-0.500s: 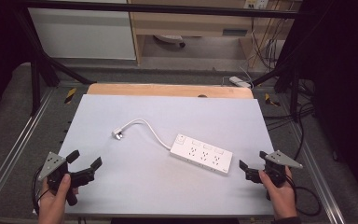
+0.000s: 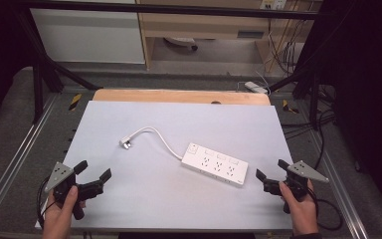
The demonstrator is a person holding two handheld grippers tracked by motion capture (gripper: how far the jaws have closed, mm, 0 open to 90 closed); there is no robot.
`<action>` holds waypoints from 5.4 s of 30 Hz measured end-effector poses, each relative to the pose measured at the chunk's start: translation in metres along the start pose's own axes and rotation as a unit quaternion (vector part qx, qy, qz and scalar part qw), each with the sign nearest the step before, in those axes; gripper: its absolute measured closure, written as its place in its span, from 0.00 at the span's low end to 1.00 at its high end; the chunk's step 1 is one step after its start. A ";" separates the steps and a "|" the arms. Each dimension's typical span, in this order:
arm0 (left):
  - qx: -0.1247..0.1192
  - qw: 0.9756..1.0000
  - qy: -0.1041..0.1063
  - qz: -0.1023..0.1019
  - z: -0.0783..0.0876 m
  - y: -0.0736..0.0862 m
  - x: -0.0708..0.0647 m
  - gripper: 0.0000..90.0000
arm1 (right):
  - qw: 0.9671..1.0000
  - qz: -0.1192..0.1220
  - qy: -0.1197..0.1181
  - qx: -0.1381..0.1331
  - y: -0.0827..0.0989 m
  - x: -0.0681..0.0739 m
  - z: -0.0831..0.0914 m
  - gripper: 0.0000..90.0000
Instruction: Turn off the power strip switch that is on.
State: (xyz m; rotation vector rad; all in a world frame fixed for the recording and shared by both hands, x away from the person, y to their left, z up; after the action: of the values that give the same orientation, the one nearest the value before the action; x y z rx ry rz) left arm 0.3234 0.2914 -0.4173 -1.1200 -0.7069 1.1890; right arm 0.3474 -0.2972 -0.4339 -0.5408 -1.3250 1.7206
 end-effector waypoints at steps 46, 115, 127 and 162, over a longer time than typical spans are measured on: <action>0.024 0.999 0.007 -0.024 -0.007 0.004 -0.009 0.06 | 0.998 0.039 0.006 -0.055 -0.083 0.021 -0.001 0.17; 0.023 0.999 0.018 -0.029 -0.006 0.003 -0.013 0.06 | 0.995 0.075 -0.049 0.032 -0.063 0.037 -0.075 0.89; 0.024 0.999 0.020 -0.030 -0.006 0.003 -0.013 0.06 | 0.995 0.062 -0.055 0.060 -0.051 0.033 -0.079 0.99; 0.025 0.999 0.024 -0.034 -0.006 0.003 -0.014 0.06 | 0.991 0.045 -0.052 0.117 -0.033 0.026 -0.084 1.00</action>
State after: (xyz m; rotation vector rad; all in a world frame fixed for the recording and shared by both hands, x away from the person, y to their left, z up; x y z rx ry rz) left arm 0.3241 0.2758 -0.4206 -1.0709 -0.6698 1.1145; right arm 0.4102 -0.2277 -0.4270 -0.3844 -1.1637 1.9704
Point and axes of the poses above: each handheld gripper's, and its own axes: z roughly backward along the jaws, y roughly out of its underside, x roughly to its left, the point moved 2 cm from there along -z, roughly forward along the jaws, and after that the axes turned 8 degrees about -y, right-handed, at the moved point
